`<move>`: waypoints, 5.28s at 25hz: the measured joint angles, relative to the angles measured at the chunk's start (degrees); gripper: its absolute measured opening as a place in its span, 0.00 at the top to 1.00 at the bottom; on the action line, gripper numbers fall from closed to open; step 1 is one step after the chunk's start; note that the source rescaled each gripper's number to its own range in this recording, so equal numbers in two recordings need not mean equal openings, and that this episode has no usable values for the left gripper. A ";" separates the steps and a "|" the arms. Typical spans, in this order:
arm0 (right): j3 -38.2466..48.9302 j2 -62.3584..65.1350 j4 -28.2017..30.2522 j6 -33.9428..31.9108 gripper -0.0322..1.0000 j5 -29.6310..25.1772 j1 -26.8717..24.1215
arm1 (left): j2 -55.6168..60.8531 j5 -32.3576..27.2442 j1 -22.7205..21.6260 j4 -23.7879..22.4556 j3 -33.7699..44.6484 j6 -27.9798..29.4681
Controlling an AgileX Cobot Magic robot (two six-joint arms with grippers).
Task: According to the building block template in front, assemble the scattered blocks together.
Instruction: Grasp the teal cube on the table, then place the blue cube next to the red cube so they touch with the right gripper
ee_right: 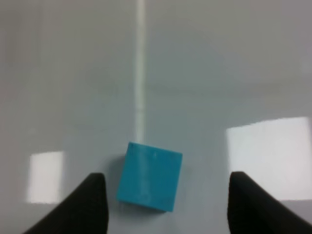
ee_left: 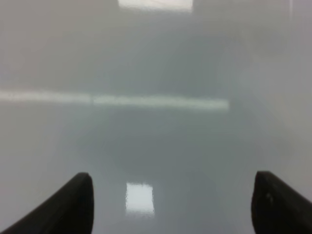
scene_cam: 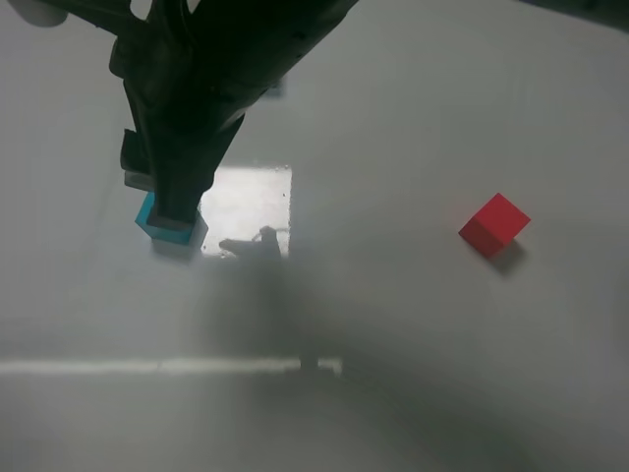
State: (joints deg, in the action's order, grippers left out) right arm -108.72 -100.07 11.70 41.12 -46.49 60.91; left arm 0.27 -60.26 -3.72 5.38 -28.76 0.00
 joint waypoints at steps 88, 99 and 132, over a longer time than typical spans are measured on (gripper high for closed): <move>-2.31 11.03 15.78 -25.80 0.96 -10.99 -26.58 | 0.00 0.00 0.00 0.00 0.00 0.00; 18.43 29.52 15.83 -28.45 0.96 -10.28 -39.82 | 0.00 0.01 0.00 0.00 0.00 0.00; 67.38 45.65 -1.37 -22.24 0.96 27.75 -40.06 | 0.00 0.01 0.00 0.00 0.00 0.00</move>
State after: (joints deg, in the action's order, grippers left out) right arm -41.34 -54.43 10.32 18.88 -18.74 20.84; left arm 0.27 -60.25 -3.72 5.38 -28.76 0.00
